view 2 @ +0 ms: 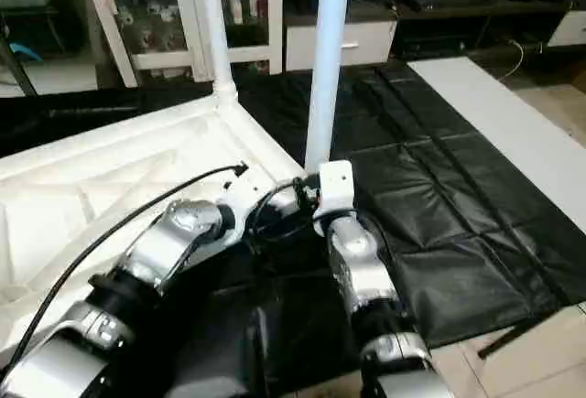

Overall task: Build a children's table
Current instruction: Rotate leg to tighten

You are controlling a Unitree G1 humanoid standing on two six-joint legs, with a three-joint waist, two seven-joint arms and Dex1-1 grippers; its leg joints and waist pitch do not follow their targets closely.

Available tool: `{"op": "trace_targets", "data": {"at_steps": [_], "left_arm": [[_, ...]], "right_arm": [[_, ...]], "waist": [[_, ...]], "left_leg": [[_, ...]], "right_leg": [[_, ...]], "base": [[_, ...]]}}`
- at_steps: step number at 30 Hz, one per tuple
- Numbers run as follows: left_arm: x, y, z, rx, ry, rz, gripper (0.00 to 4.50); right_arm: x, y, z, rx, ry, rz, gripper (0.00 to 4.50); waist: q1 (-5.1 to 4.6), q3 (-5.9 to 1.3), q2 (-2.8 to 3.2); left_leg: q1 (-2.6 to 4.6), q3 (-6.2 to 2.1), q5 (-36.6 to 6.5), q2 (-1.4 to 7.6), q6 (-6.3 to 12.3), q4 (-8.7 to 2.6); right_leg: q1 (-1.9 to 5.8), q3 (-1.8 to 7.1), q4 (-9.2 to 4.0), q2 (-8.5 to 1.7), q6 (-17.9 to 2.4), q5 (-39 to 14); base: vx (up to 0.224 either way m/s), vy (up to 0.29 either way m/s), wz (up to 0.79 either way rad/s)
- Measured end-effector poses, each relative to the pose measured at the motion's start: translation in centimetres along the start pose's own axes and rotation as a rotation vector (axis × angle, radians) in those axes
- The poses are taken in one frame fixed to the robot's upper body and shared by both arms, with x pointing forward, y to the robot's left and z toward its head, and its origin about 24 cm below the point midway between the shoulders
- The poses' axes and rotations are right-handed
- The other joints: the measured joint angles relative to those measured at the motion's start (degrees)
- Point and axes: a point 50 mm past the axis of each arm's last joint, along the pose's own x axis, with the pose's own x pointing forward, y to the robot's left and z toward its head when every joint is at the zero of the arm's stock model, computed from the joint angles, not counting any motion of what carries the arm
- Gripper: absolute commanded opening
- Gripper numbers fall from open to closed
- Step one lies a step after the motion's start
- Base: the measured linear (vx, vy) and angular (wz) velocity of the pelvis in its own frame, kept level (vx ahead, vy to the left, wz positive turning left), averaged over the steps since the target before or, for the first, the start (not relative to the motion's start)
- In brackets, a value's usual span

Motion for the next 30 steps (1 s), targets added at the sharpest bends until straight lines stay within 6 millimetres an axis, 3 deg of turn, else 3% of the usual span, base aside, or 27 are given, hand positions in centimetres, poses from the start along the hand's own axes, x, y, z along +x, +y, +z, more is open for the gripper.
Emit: {"op": "trace_targets", "data": {"at_steps": [1,6,11,16,23,30], "left_arm": [[-0.2,0.1,-0.1,0.006,-0.002,-0.002,0.00],[-1.5,0.1,-0.8,0.036,-0.003,-0.033,0.00],[-3.8,-0.3,-1.8,0.077,-0.007,-0.145,0.00],[-5.3,-1.1,-2.4,0.112,-0.003,-0.278,0.00],[-6.1,-1.8,-2.5,0.134,0.014,-0.384,0.00],[-6.2,-2.2,-2.4,0.141,0.027,-0.428,0.00]], "right_arm": [[-0.4,0.0,-0.1,0.001,-0.009,0.024,3.80],[-2.2,-0.2,-0.2,-0.013,0.007,0.156,4.10],[-5.6,-2.5,0.2,-0.102,0.053,0.372,4.10],[-7.0,-3.6,2.4,-0.163,0.051,0.533,4.10],[-7.6,-4.6,3.5,-0.194,0.100,0.660,4.10],[-6.8,-3.8,2.9,-0.222,0.173,0.776,4.10]], "waist": [[-0.06,-0.01,0.02],[-0.20,-0.01,0.02],[0.35,0.04,-0.06],[1.02,0.08,-0.26],[2.65,0.13,-0.47],[3.10,0.19,-0.69]], "left_leg": [[0.00,0.00,0.0,0.00,0.00,-0.06],[0.05,-0.08,0.0,0.11,-0.01,-0.20],[0.05,-0.10,0.0,0.15,-0.02,-0.49],[0.03,-0.05,0.0,0.17,-0.03,-0.49],[0.02,0.04,0.0,0.14,-0.08,-0.47],[0.05,0.08,0.0,0.15,-0.08,-0.41]], "right_leg": [[-0.05,-0.01,0.01,0.00,0.0,0.0],[-0.27,-0.07,0.24,0.10,0.0,0.0],[-0.35,-0.09,0.33,0.14,0.1,-0.1],[-0.37,-0.08,0.32,0.14,0.1,0.0],[-0.34,-0.04,0.31,0.07,0.1,-0.1],[-0.31,-0.02,0.38,0.07,0.0,-0.1]], "base": [[0.000,0.000,0.00],[0.000,0.000,0.00],[0.000,0.000,0.00],[0.000,0.000,0.00],[0.000,0.000,0.00],[0.000,0.000,0.00]]}}
